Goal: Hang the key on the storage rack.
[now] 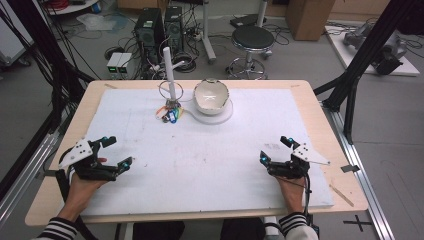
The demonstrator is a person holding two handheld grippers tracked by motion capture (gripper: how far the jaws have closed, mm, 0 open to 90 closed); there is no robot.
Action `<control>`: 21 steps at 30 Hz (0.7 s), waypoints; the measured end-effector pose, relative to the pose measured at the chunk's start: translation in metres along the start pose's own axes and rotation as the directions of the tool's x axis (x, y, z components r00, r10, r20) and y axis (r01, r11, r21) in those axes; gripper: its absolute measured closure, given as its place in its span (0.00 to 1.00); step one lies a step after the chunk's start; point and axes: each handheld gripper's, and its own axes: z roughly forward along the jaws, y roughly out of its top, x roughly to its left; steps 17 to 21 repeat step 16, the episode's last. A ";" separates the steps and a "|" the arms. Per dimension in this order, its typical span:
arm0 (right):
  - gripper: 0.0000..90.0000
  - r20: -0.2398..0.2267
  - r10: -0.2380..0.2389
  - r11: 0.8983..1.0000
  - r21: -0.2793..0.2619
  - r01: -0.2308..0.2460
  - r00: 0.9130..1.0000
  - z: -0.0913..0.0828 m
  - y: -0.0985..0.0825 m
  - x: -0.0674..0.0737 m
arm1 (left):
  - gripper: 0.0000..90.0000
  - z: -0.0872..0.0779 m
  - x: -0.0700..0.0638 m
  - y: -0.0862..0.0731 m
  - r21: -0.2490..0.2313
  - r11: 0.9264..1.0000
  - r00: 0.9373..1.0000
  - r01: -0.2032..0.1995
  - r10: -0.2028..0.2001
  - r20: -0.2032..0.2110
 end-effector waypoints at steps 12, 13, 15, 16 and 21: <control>0.02 0.001 0.001 1.000 0.000 -0.001 1.000 0.000 0.000 0.000 | 0.02 -0.004 -0.012 -0.020 -0.083 0.996 0.999 -0.016 0.014 -0.032; 0.02 0.002 0.000 1.000 0.000 0.000 1.000 0.000 0.000 0.000 | 0.02 -0.004 -0.012 -0.021 -0.083 0.996 0.999 -0.016 0.014 -0.031; 0.02 0.003 0.001 1.000 0.003 -0.001 1.000 0.000 0.000 0.000 | 0.02 -0.005 -0.013 -0.021 -0.095 0.995 0.999 -0.021 0.018 -0.033; 0.02 0.004 -0.002 1.000 0.002 0.002 1.000 0.000 0.000 0.000 | 0.02 -0.005 -0.013 -0.022 -0.103 0.994 0.999 -0.025 0.021 -0.038; 0.02 0.004 -0.002 1.000 0.002 0.002 1.000 0.000 0.000 0.000 | 0.02 -0.005 -0.013 -0.022 -0.103 0.994 0.999 -0.025 0.021 -0.038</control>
